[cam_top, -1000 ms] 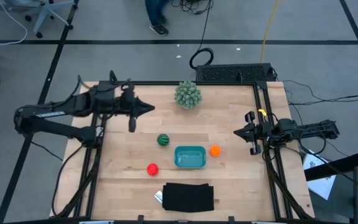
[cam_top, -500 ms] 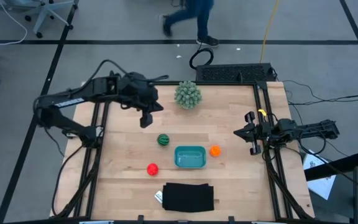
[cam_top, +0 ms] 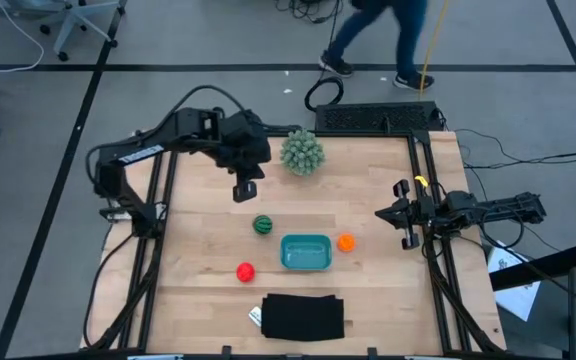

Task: Pick and placing Produce into tupperware
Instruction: Put the watermelon into the blue bin

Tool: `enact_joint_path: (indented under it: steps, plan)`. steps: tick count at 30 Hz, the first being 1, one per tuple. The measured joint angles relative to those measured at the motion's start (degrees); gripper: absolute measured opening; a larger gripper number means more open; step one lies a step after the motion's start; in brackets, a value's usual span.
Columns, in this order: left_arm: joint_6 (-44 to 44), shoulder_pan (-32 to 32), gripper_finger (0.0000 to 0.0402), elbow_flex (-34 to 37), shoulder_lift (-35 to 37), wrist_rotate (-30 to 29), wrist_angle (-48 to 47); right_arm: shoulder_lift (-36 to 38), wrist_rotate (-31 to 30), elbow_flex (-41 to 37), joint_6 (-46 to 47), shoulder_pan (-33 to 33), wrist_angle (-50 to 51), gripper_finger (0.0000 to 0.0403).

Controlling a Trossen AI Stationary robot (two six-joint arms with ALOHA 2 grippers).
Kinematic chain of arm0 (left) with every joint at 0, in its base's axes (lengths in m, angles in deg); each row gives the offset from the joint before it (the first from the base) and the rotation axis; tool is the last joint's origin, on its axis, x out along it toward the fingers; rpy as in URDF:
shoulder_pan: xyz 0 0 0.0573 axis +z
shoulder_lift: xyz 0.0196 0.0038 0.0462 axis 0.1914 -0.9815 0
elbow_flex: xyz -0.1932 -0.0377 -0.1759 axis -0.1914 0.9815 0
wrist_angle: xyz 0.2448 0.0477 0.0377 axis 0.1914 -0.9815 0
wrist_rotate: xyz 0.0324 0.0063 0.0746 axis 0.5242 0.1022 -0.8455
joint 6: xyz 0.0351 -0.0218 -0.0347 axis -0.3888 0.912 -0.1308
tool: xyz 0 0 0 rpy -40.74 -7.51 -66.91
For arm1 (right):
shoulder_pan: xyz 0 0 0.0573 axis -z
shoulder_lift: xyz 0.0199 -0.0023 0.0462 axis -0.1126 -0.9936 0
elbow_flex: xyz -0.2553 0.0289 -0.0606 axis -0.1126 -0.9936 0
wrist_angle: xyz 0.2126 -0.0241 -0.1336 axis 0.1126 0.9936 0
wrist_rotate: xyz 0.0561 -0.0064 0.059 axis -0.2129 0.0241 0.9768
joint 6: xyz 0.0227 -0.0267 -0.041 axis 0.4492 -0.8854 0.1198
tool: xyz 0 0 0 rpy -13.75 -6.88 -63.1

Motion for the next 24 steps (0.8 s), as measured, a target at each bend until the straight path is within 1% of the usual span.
enact_joint_path:
  steps: [4,8,11,17,24]
  plan:
    - [-0.36,0.00,0.0010,-4.80,-3.77,0.00,-5.51,-0.01,0.00,0.01,0.05,0.00,0.01,0.0000]
    - [-0.77,0.00,0.0010,-7.16,-6.89,-0.04,-11.44,-0.01,0.00,0.01,0.05,0.00,0.07,0.0000]
    - [-0.48,-0.02,0.0010,-7.20,-8.18,-0.02,-11.47,-0.03,0.00,0.01,0.14,0.00,0.06,0.0000]
    - [-1.96,-0.13,0.0010,-7.19,-7.84,-0.04,-11.55,-0.03,0.00,-0.01,0.14,0.00,0.07,0.0000]
    - [0.71,-0.07,0.0010,-7.17,-7.40,-0.02,-11.53,-0.03,0.00,0.01,0.46,0.00,0.05,0.0000]
